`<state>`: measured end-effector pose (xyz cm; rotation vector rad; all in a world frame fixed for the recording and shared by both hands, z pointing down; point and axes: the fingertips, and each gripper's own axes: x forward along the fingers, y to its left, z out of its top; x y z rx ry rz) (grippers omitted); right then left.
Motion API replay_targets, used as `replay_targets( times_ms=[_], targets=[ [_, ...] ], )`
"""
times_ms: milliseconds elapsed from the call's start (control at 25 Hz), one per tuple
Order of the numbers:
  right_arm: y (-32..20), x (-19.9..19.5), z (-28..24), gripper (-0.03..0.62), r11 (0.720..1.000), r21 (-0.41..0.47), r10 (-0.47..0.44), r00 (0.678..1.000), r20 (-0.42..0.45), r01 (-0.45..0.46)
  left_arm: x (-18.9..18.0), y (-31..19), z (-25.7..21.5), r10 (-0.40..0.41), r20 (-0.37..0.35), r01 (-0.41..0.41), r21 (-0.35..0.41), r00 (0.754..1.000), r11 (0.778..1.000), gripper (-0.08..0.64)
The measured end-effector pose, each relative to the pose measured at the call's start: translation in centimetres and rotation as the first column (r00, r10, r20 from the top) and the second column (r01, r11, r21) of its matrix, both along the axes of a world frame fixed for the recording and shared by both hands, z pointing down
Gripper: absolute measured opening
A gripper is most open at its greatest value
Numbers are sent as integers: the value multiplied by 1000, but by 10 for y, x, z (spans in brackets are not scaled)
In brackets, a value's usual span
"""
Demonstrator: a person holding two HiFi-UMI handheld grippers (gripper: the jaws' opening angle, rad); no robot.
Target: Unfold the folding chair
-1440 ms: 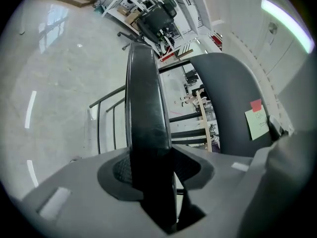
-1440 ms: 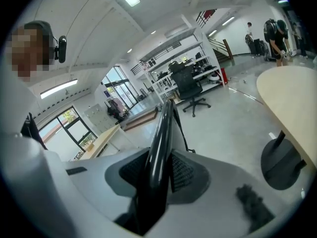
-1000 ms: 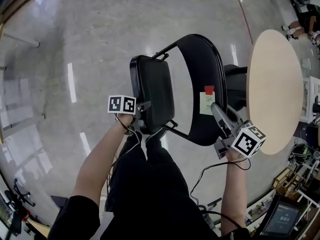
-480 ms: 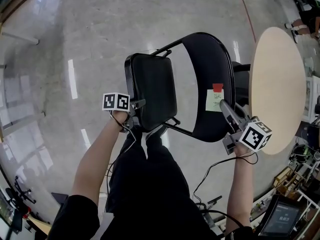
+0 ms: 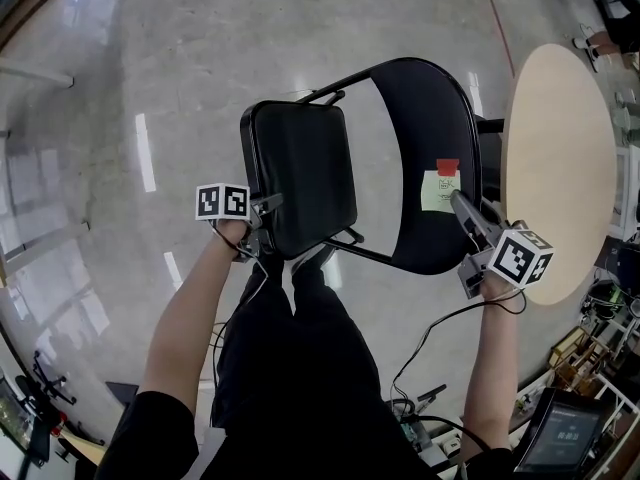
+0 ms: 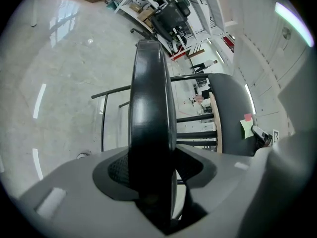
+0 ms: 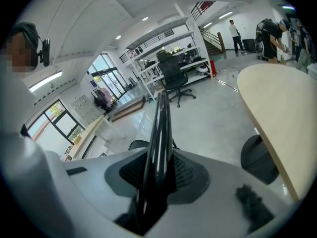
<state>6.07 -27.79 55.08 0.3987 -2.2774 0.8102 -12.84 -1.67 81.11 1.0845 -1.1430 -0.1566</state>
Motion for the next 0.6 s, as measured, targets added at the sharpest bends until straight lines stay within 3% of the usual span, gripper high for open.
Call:
replay_targets(
  times_ms=[600],
  targets=[
    [-38, 26, 38, 107, 998, -31, 57, 998, -34, -58, -9, 10, 24, -30, 23, 30, -9, 999, 1000, 239]
  ],
)
